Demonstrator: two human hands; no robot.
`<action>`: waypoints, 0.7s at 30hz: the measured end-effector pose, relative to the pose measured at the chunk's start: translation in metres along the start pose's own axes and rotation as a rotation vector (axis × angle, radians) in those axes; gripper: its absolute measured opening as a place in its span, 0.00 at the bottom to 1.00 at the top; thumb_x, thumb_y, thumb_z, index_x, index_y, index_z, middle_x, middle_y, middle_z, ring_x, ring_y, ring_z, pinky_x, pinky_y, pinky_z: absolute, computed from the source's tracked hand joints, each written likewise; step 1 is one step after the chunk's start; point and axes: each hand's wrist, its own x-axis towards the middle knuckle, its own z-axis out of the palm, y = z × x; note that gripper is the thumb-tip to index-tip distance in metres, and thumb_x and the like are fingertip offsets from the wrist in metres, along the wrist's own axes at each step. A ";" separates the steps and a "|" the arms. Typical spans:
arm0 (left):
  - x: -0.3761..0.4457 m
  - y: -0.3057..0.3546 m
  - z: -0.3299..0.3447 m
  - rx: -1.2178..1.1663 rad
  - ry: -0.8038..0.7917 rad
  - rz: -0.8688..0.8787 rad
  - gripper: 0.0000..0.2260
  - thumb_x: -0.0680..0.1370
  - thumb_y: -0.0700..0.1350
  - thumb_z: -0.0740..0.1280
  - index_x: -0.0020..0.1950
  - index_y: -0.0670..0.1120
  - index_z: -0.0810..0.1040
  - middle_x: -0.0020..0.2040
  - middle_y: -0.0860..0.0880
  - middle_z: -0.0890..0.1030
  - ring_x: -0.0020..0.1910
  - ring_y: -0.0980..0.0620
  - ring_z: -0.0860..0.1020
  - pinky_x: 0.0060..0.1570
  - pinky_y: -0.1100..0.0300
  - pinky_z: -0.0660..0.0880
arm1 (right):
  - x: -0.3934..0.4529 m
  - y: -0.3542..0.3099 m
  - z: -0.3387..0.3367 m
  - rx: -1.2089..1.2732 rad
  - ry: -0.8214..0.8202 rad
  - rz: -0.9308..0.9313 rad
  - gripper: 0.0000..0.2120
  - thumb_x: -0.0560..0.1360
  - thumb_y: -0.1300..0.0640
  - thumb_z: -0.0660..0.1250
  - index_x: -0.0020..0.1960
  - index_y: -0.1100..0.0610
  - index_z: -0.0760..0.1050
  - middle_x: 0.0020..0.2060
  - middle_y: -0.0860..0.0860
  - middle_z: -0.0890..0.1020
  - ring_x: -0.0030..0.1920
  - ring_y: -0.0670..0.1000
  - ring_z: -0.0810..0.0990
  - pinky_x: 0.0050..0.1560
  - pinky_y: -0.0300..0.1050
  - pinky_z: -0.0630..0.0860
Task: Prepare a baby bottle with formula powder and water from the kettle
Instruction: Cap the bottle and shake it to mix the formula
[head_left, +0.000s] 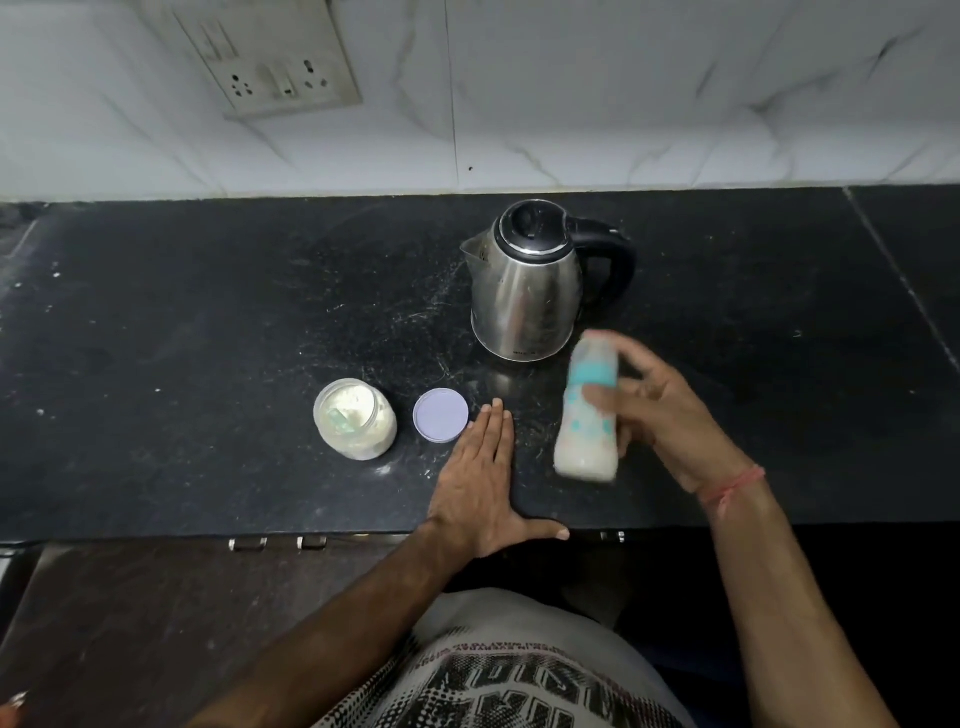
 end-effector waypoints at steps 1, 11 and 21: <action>0.000 0.000 0.000 -0.002 0.001 0.000 0.77 0.63 0.94 0.52 0.91 0.37 0.39 0.91 0.39 0.34 0.91 0.43 0.33 0.90 0.44 0.41 | 0.002 -0.003 -0.003 0.043 0.054 -0.005 0.33 0.74 0.52 0.79 0.77 0.42 0.75 0.55 0.59 0.89 0.42 0.53 0.87 0.29 0.42 0.81; 0.001 0.001 0.000 0.025 -0.017 0.007 0.78 0.62 0.94 0.50 0.91 0.36 0.38 0.91 0.37 0.35 0.91 0.42 0.33 0.90 0.44 0.41 | 0.003 0.006 0.004 -0.030 -0.112 0.052 0.34 0.76 0.58 0.79 0.78 0.46 0.73 0.55 0.59 0.89 0.42 0.53 0.88 0.24 0.39 0.77; 0.002 0.001 -0.001 0.043 -0.034 0.000 0.77 0.63 0.94 0.51 0.90 0.36 0.38 0.91 0.37 0.33 0.91 0.42 0.32 0.90 0.44 0.40 | 0.003 -0.005 -0.004 -0.205 -0.195 0.076 0.36 0.75 0.56 0.81 0.78 0.40 0.72 0.58 0.55 0.90 0.52 0.59 0.90 0.32 0.45 0.83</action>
